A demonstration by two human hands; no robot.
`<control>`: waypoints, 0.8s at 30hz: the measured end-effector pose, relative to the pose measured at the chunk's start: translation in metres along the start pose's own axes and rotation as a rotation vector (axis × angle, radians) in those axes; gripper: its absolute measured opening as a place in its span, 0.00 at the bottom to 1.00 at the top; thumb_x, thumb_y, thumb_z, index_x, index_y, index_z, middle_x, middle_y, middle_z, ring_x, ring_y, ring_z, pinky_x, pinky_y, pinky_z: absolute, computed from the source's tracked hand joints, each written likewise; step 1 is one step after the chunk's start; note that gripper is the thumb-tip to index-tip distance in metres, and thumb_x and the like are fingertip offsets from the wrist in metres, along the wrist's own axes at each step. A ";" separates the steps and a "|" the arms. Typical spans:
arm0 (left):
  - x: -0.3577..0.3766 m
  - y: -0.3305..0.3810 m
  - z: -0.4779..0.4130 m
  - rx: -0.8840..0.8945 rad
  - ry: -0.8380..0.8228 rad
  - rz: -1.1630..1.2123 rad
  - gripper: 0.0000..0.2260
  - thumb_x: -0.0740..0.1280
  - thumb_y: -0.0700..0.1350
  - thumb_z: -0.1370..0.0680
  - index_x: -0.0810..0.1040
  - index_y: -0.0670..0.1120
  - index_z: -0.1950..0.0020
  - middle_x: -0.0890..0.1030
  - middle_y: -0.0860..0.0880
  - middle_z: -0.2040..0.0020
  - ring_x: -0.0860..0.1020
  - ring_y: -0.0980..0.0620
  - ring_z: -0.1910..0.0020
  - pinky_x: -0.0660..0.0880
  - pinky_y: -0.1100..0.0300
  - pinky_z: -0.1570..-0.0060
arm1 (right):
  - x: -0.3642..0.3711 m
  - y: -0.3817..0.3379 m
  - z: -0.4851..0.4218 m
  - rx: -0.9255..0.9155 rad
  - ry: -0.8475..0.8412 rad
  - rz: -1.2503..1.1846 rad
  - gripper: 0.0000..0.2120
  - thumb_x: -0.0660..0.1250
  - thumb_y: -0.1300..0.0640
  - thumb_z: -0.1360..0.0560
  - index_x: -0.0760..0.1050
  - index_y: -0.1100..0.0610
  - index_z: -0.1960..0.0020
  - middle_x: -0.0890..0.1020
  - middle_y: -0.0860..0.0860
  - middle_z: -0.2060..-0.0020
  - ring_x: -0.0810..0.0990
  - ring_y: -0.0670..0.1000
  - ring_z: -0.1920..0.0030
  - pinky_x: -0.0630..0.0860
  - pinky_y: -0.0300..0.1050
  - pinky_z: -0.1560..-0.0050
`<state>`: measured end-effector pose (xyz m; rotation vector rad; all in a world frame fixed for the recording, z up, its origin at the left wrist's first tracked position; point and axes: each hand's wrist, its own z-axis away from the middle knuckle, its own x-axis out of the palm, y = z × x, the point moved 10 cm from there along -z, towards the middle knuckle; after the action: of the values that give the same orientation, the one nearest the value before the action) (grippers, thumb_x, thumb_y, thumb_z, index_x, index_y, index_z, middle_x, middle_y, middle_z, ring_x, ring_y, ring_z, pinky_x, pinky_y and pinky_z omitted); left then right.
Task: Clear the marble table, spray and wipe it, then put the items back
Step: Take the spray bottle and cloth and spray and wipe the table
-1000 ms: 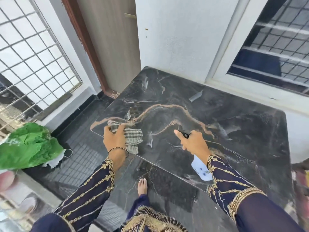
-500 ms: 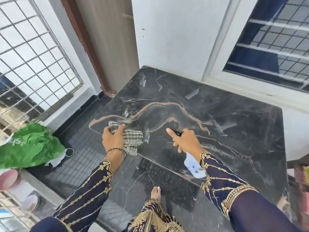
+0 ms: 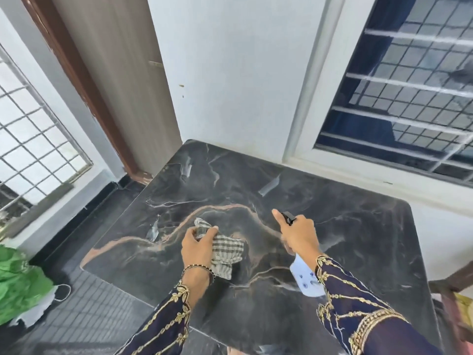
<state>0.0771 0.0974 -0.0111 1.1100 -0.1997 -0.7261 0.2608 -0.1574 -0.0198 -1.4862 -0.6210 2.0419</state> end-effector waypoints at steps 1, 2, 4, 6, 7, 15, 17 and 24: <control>0.013 0.004 -0.008 -0.003 -0.013 -0.005 0.19 0.74 0.55 0.32 0.75 0.50 0.46 0.80 0.46 0.42 0.80 0.45 0.46 0.76 0.45 0.40 | -0.002 0.000 -0.016 0.013 0.011 0.010 0.39 0.57 0.20 0.32 0.79 0.58 0.57 0.84 0.58 0.59 0.84 0.59 0.55 0.81 0.55 0.48; 0.023 0.006 -0.013 -0.008 -0.024 -0.019 0.19 0.74 0.57 0.34 0.75 0.51 0.49 0.81 0.46 0.44 0.81 0.45 0.48 0.76 0.44 0.42 | -0.006 -0.002 -0.026 0.016 0.028 0.019 0.41 0.55 0.20 0.33 0.79 0.58 0.55 0.82 0.58 0.56 0.83 0.59 0.54 0.81 0.54 0.47; 0.042 0.011 -0.021 -0.025 -0.055 -0.043 0.19 0.74 0.56 0.33 0.75 0.51 0.48 0.80 0.47 0.43 0.80 0.45 0.47 0.76 0.44 0.41 | -0.013 -0.010 -0.042 0.037 0.019 0.004 0.38 0.57 0.21 0.31 0.77 0.58 0.56 0.82 0.57 0.60 0.84 0.57 0.59 0.82 0.53 0.50; 0.057 0.017 -0.028 -0.037 -0.068 -0.049 0.15 0.74 0.52 0.29 0.73 0.50 0.48 0.79 0.47 0.44 0.80 0.45 0.47 0.76 0.45 0.40 | -0.021 -0.015 -0.063 0.046 0.021 -0.045 0.32 0.62 0.28 0.26 0.78 0.58 0.58 0.84 0.54 0.67 0.85 0.53 0.70 0.83 0.51 0.56; 0.064 0.018 -0.030 -0.044 -0.078 -0.045 0.13 0.74 0.51 0.29 0.74 0.50 0.50 0.80 0.47 0.45 0.81 0.45 0.49 0.76 0.45 0.42 | -0.022 -0.019 -0.071 0.041 0.004 -0.062 0.32 0.62 0.28 0.26 0.79 0.58 0.57 0.85 0.53 0.69 0.84 0.52 0.73 0.83 0.52 0.56; 0.102 0.014 -0.054 -0.081 -0.138 -0.086 0.20 0.74 0.59 0.39 0.78 0.53 0.51 0.82 0.46 0.44 0.82 0.44 0.48 0.77 0.42 0.42 | -0.031 -0.010 -0.142 0.051 0.107 -0.122 0.46 0.54 0.14 0.39 0.80 0.57 0.59 0.84 0.57 0.62 0.84 0.61 0.64 0.84 0.59 0.60; 0.108 0.013 -0.057 -0.082 -0.149 -0.093 0.20 0.75 0.59 0.39 0.78 0.52 0.51 0.82 0.46 0.45 0.82 0.44 0.49 0.78 0.43 0.43 | -0.040 -0.014 -0.141 0.074 0.117 -0.116 0.44 0.55 0.17 0.36 0.79 0.58 0.56 0.84 0.57 0.60 0.85 0.59 0.63 0.85 0.57 0.59; 0.128 0.005 -0.060 -0.089 -0.192 -0.124 0.23 0.75 0.59 0.40 0.79 0.52 0.50 0.84 0.46 0.48 0.83 0.44 0.51 0.79 0.42 0.45 | -0.070 0.021 -0.145 0.167 0.180 -0.230 0.42 0.59 0.19 0.34 0.79 0.60 0.57 0.85 0.56 0.64 0.85 0.57 0.69 0.84 0.58 0.59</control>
<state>0.2056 0.0632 -0.0596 0.9741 -0.2606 -0.9452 0.4139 -0.2114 -0.0255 -1.4110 -0.5095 1.7200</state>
